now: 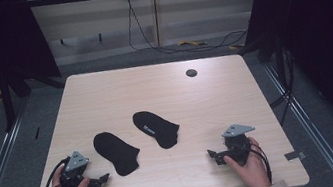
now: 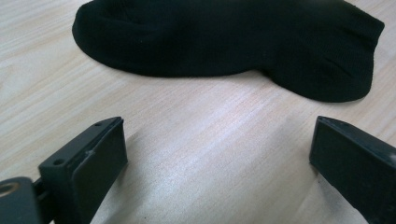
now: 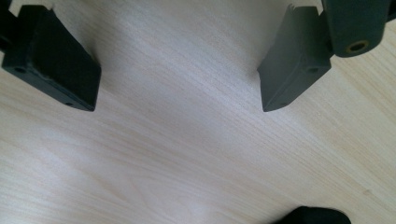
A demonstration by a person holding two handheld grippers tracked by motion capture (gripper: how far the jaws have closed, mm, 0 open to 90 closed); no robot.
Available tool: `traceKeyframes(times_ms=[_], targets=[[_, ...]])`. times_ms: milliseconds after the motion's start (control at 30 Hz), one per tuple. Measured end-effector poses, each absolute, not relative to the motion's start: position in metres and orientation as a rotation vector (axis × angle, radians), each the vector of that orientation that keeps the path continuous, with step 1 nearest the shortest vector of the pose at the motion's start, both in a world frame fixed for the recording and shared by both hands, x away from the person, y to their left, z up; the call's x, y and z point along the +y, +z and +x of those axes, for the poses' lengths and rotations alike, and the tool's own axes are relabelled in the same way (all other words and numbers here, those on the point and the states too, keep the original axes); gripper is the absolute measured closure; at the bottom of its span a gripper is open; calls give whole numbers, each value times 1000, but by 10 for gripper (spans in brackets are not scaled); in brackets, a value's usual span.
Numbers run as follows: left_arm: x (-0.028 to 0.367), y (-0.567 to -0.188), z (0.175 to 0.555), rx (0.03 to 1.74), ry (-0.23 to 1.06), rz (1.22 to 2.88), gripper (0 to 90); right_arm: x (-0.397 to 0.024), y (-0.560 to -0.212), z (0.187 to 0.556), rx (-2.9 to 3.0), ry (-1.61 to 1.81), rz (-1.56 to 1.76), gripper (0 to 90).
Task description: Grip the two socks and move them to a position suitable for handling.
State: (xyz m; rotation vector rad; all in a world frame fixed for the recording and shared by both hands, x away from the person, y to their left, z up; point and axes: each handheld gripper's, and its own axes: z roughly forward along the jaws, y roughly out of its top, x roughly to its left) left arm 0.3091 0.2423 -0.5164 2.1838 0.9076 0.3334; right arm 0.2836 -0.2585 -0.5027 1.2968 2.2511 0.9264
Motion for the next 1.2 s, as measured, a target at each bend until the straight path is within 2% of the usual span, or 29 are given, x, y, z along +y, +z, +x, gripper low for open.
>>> traceKeyframes(times_ms=[467, 733, 900, 1200], targets=[[242, -517, 309, 902, 332, 2190, 14, -259, -503, 288, 2241, 926, 1295, 121], [242, -517, 309, 901, 332, 2188, 13, -254, -499, 297, 2232, 987, 1376, 202], [241, -517, 309, 906, 328, 2185, 13, -234, -493, 312, 2284, 991, 1304, 247], [241, -517, 308, 909, 330, 2182, 12, -188, -476, 343, 2349, 1045, 1214, 251]])
